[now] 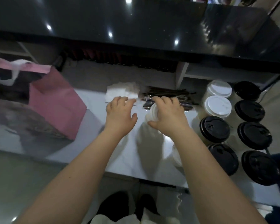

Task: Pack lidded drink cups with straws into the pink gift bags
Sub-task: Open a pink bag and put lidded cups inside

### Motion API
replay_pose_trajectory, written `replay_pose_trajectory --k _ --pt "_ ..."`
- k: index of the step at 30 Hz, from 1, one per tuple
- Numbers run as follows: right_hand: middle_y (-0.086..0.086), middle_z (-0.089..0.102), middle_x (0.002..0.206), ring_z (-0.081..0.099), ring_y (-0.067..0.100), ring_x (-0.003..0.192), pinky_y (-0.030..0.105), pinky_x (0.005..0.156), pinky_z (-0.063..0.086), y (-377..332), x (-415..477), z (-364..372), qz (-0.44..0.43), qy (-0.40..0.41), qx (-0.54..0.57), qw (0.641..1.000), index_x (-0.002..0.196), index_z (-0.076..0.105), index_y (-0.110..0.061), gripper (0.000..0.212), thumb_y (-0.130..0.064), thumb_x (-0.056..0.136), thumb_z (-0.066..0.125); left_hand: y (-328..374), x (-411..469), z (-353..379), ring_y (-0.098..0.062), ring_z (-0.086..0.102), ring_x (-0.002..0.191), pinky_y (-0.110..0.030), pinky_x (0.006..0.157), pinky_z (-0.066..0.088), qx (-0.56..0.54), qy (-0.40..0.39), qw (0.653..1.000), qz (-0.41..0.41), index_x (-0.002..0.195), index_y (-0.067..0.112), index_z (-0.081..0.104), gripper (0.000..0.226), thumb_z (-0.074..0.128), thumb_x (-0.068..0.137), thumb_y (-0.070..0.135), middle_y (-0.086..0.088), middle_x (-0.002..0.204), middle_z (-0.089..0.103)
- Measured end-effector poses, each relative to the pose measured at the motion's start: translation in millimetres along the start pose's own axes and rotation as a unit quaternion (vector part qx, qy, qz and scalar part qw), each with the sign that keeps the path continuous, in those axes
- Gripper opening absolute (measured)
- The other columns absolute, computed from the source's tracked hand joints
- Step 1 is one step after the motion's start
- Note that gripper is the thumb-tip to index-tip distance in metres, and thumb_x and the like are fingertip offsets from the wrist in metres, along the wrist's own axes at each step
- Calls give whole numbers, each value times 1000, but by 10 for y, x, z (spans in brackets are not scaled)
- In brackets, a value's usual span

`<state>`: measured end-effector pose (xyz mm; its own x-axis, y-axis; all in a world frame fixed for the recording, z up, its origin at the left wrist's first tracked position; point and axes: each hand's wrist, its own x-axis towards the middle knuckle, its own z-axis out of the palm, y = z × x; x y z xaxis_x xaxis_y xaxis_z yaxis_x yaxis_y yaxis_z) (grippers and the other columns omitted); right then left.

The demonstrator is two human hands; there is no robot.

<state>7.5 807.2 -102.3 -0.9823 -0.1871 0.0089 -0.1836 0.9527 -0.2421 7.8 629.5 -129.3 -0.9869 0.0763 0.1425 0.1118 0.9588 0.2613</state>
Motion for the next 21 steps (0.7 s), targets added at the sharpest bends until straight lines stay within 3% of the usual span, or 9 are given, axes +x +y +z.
replay_pose_trajectory --k 5,12,17,21 --pt "-2 41 142 31 28 125 45 98 37 -598 -84 124 -69 -44 35 996 140 29 -27 84 -50 73 74 -484 -511 -187 -27 31 136 -41 107 24 20 9 998 -57 137 23 51 50 59 88 31 -4 141 46" --pt "-2 49 130 35 26 117 41 93 36 -1246 -451 314 -96 -70 26 993 124 41 -26 70 -51 69 75 -1078 -1268 -356 -30 38 129 -44 102 29 0 24 996 -86 133 22 54 47 60 87 26 -3 138 50" --pt "-7 43 132 34 22 120 37 99 35 -1994 -755 495 -125 -45 79 988 130 45 -28 72 -46 69 78 -1648 -1793 -532 -36 51 117 -52 100 36 10 46 998 -41 120 18 66 43 70 77 21 -6 122 63" --pt "-3 41 135 35 24 122 38 101 34 -2717 -1028 701 -144 -27 59 988 134 46 -27 72 -45 71 77 -2148 -2217 -706 -40 54 118 -59 99 37 24 57 998 -24 111 16 70 42 75 69 18 -8 120 66"
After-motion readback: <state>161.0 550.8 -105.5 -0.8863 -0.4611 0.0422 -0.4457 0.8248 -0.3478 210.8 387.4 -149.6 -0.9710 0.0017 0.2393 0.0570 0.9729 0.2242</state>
